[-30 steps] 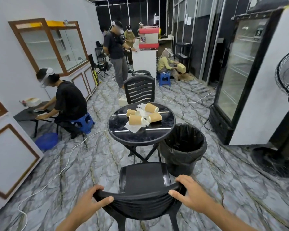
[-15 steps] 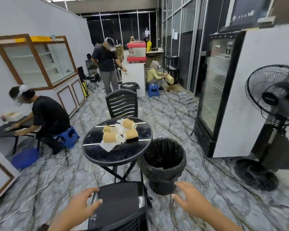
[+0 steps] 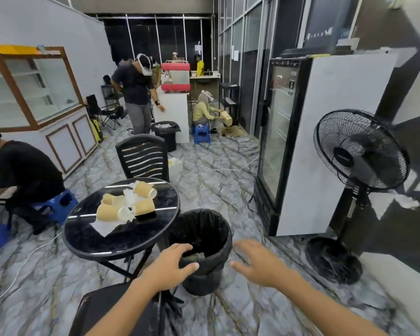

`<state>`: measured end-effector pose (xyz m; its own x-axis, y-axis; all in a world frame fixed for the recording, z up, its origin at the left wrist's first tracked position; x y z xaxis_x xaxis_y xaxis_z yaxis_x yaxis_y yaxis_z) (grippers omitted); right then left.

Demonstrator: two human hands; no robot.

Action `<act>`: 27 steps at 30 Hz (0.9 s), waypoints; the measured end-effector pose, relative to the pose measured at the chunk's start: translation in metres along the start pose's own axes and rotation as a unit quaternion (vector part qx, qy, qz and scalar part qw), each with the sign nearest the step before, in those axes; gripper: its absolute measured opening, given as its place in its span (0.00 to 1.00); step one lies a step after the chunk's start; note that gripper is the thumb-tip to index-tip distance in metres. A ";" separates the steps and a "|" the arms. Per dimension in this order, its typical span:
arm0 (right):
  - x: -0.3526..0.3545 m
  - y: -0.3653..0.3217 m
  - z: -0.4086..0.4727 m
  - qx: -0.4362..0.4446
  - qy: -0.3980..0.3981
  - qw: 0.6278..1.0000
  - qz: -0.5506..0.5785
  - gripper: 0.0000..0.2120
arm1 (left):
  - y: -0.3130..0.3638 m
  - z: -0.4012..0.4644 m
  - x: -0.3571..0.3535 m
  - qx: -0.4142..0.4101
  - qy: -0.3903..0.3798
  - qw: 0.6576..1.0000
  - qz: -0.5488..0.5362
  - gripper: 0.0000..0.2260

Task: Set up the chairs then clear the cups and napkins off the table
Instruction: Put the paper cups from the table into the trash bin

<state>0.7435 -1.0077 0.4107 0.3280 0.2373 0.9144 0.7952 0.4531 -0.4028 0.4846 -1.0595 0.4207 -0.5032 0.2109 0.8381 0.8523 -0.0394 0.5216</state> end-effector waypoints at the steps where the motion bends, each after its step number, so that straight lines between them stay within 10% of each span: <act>1: 0.006 0.006 0.003 0.003 0.003 1.000 -0.006 0.34 | 0.007 0.008 -0.001 -0.007 0.001 1.000 -0.001 0.30; 27: 0.085 0.139 0.304 0.098 -0.062 0.992 -0.047 0.36 | -0.024 0.272 0.049 0.088 0.034 0.995 0.004 0.33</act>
<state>0.7266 -0.6632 0.4208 0.1810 0.2848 0.9414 0.7013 0.6337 -0.3265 0.4782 -0.7828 0.4055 -0.4992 0.1439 0.8544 0.8654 0.1327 0.4832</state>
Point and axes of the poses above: each hand's wrist, its own z-axis towards the middle knuckle, its own x-axis out of the back of the hand, y = z × x, the point moved 4 cm from there along z, towards the middle knuckle, and after that the axes turned 1 degree about -x, right-handed, at the moved point
